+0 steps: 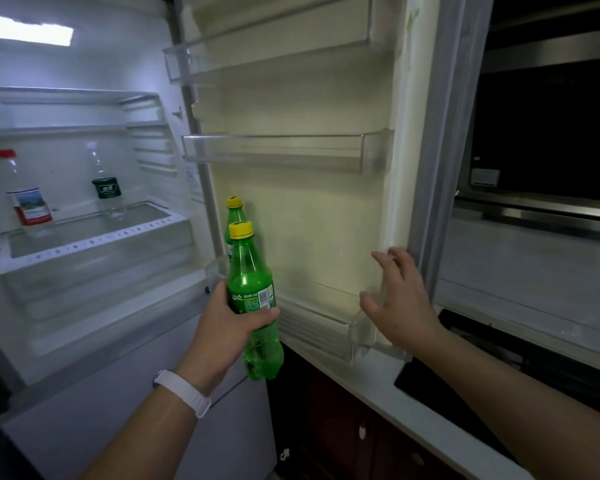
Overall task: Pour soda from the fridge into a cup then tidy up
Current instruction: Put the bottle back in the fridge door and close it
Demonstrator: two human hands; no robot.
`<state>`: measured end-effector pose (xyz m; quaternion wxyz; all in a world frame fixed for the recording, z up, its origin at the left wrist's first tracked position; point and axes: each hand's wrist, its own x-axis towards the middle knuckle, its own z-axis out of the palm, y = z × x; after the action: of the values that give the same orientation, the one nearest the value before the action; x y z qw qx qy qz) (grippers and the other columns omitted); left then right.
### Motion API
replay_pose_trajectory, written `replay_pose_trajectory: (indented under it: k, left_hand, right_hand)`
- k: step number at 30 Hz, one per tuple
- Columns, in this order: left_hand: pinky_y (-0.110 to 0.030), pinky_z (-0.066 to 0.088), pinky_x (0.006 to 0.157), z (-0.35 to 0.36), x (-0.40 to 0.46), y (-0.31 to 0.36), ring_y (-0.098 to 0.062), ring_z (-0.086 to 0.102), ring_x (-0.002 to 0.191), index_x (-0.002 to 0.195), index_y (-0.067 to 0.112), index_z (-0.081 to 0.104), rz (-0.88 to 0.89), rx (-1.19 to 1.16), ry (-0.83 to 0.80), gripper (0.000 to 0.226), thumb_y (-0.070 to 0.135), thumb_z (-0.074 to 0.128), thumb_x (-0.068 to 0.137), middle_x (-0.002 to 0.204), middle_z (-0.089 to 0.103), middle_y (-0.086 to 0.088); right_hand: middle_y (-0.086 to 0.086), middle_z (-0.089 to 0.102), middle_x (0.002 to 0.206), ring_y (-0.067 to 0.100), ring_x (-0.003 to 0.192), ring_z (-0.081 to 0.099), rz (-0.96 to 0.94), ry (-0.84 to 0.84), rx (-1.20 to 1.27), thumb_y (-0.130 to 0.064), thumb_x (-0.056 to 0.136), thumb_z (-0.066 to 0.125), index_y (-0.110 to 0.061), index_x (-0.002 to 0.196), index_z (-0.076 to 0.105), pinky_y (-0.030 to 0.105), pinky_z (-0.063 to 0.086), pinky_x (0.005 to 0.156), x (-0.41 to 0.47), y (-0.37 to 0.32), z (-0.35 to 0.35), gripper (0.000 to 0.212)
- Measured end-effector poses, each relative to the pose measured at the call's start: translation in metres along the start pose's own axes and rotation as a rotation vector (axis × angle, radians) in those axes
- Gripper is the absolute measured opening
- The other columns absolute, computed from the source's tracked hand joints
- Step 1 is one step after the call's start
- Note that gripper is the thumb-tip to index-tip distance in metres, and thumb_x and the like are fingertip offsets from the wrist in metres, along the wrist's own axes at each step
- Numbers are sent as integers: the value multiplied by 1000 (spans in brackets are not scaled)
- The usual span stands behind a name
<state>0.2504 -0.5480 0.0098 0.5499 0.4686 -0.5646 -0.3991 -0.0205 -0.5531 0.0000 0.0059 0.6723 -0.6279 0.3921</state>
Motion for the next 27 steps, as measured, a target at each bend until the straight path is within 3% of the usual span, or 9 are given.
replay_pose_trajectory:
  k: [7,15,27]
  left_hand:
    - [-36,57,79,7,7,-1,-20,70,94,113,21,61,0,-4,-16,57,2,86,66,104,72,-2]
    - [-28,53,73,20,7,2,-16,69,90,104,28,60,19,-1,-8,53,0,85,66,101,72,0]
    - [-23,53,69,30,5,3,-4,69,81,103,30,60,30,-5,13,54,-2,84,67,96,72,7]
  right_hand:
    - [-5,10,155,19,141,19,21,6,-19,-34,86,63,-24,147,28,37,25,110,16,16,1,71]
    - [-4,4,160,20,145,13,54,-58,-43,-35,87,60,-25,149,21,44,25,114,35,38,-3,75]
    - [-11,-7,161,16,147,9,97,-125,33,-34,89,60,-27,153,11,41,20,115,55,60,-2,81]
